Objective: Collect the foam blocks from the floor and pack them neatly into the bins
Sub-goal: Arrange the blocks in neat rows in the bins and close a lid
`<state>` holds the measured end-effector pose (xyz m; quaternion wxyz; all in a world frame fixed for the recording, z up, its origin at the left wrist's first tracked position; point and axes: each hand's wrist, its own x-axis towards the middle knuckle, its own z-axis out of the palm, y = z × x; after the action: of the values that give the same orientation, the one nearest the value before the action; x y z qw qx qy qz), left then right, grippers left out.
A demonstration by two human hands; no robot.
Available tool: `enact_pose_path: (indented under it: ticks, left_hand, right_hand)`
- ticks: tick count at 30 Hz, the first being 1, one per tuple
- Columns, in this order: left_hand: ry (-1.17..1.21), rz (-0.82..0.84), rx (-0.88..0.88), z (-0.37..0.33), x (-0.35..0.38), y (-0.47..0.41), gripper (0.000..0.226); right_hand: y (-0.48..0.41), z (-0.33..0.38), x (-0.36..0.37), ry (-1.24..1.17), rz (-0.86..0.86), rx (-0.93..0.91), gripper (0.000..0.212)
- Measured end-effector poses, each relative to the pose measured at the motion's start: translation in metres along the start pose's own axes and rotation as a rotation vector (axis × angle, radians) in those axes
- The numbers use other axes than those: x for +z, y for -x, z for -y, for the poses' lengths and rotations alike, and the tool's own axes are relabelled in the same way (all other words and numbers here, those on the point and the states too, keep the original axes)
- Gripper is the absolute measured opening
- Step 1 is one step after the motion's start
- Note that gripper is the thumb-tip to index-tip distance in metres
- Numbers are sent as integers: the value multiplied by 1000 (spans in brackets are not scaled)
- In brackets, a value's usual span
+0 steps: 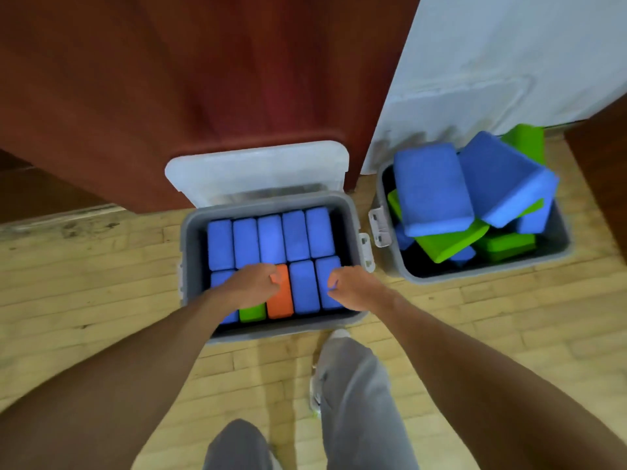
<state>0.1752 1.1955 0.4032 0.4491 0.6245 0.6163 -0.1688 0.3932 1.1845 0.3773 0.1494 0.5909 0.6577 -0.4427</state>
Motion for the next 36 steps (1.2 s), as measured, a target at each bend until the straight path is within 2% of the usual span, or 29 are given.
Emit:
enact_pose_path:
  ticks: [4, 7, 14, 17, 23, 26, 28, 31, 36]
  left_hand:
    - [42, 7, -27, -54, -48, 93, 25]
    - [87, -51, -38, -92, -80, 146, 26]
    - [168, -161, 58, -158, -114, 215, 17]
    - [165, -183, 86, -176, -115, 235, 26]
    - [164, -295, 110, -199, -104, 266, 22]
    - [118, -264, 128, -208, -81, 269, 15]
    - [71, -230, 130, -222, -66, 275, 18]
    - [116, -227, 132, -245, -55, 283, 25]
    - [170, -257, 130, -285, -57, 271, 20]
  right_hand:
    - [98, 23, -66, -48, -20, 9, 26]
    - [156, 37, -117, -54, -61, 1, 27]
    - [232, 49, -198, 28, -204, -58, 27]
    - [253, 47, -209, 45, -228, -53, 24]
    - [300, 20, -214, 182, -267, -63, 26]
    - [317, -5, -215, 233, -282, -19, 24]
    - [326, -18, -216, 258, -258, 21, 16]
    - [336, -33, -218, 272, -244, 21, 32]
    - [337, -71, -242, 213, -315, 52, 21]
